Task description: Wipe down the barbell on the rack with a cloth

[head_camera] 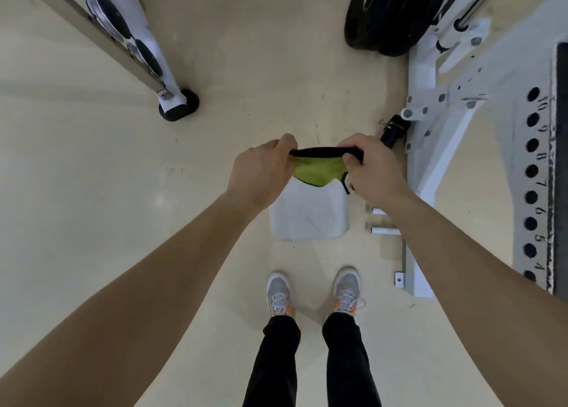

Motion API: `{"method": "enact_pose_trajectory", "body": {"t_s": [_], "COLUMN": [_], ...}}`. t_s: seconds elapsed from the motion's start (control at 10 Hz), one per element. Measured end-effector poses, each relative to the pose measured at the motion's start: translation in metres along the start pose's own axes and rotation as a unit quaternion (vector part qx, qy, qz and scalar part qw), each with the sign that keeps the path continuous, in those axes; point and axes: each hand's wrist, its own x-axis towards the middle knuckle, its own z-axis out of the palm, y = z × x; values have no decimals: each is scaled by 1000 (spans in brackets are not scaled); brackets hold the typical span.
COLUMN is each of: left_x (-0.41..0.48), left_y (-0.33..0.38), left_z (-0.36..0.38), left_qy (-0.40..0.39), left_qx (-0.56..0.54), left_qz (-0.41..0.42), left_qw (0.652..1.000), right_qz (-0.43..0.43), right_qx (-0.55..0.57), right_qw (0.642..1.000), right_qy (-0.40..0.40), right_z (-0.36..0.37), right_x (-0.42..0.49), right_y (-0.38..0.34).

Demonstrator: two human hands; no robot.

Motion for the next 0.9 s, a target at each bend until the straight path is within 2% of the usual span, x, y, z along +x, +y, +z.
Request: {"method": "enact_pose_trajectory", "body": {"t_s": [0.2,0.3,0.4,0.5,0.6,0.7,0.8,0.9], "left_x": [-46,-71,-74,-55,-30,-16,-18,-27], "left_y": [-22,-32,-38,-42,-47,-49,-45,-43], "left_z": [118,171,204,222,227,223,208,181], "left_qy": [-112,-175,-210,-181,-126,-129,-178,-256], "left_qx": [6,-24,-104,-171,-252,-276,-228,-185], "left_qz": [13,-24,-102,-174,-269,-283,-270,-286], "left_qw": [994,984,967,953,921,910,919,905], "right_qz": [52,82,104,124,157,182,202,206], "right_qx": [-35,-40,-48,-36,6,-15,-84,-152], "right_qw": [997,993,987,988,987,981,970,959], "right_qy": [-44,-75,-108,-89,-45,-72,-102,-122], "right_z": [82,121,149,161,160,158,147,128], "right_x": [-23,-34,-31,-2,37,60,55,37], "right_y": [98,143,170,176,168,161,150,134]}}
